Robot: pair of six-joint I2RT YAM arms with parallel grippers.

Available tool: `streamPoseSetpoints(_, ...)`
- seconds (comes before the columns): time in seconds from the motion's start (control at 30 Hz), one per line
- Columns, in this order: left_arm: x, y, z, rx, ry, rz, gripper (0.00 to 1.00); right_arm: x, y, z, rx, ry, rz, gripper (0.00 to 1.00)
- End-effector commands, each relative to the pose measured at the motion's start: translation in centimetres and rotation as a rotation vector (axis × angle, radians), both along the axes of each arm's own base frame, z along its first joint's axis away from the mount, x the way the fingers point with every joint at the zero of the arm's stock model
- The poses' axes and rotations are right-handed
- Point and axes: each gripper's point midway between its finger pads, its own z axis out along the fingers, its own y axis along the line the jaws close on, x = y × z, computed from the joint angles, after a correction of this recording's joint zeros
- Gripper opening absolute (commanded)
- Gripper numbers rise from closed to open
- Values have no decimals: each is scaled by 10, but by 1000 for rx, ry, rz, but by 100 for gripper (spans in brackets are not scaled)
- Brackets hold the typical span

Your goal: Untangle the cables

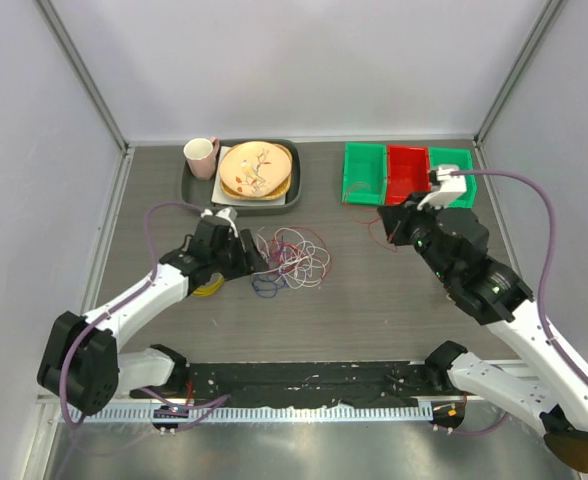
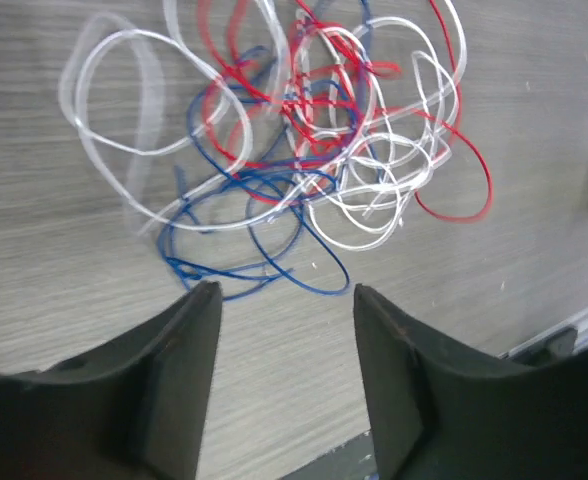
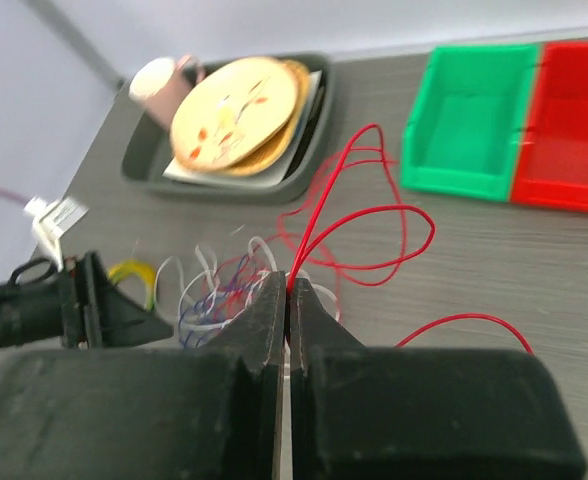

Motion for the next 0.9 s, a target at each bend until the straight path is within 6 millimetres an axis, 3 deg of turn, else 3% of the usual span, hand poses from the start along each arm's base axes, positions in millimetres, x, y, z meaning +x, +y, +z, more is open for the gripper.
streamPoseSetpoints(0.0,2,-30,33,-56,-121,-118,71,-8,48,-6,-1,-23,266,1)
streamPoseSetpoints(0.07,1,-29,42,-65,-159,-127,82,-8,58,-15,-10,3,314,1)
streamPoseSetpoints(0.13,-3,-30,62,-94,-228,-152,100,-9,63,-19,-13,14,340,1)
streamPoseSetpoints(0.27,-19,-43,100,-189,-353,-248,100,-20,82,-24,7,33,458,2)
streamPoseSetpoints(0.4,-44,-70,143,-340,-488,-450,100,-26,100,-32,57,81,545,1)
streamPoseSetpoints(0.53,-63,-94,168,-428,-562,-575,100,-28,119,-38,104,125,620,1)
streamPoseSetpoints(0.63,-66,-111,175,-448,-577,-621,100,-26,128,-43,119,137,657,1)
streamPoseSetpoints(0.77,-52,-123,169,-414,-590,-610,100,-22,137,-48,148,168,664,1)
streamPoseSetpoints(0.87,-44,-132,168,-415,-596,-619,94,-20,142,-47,184,184,673,1)
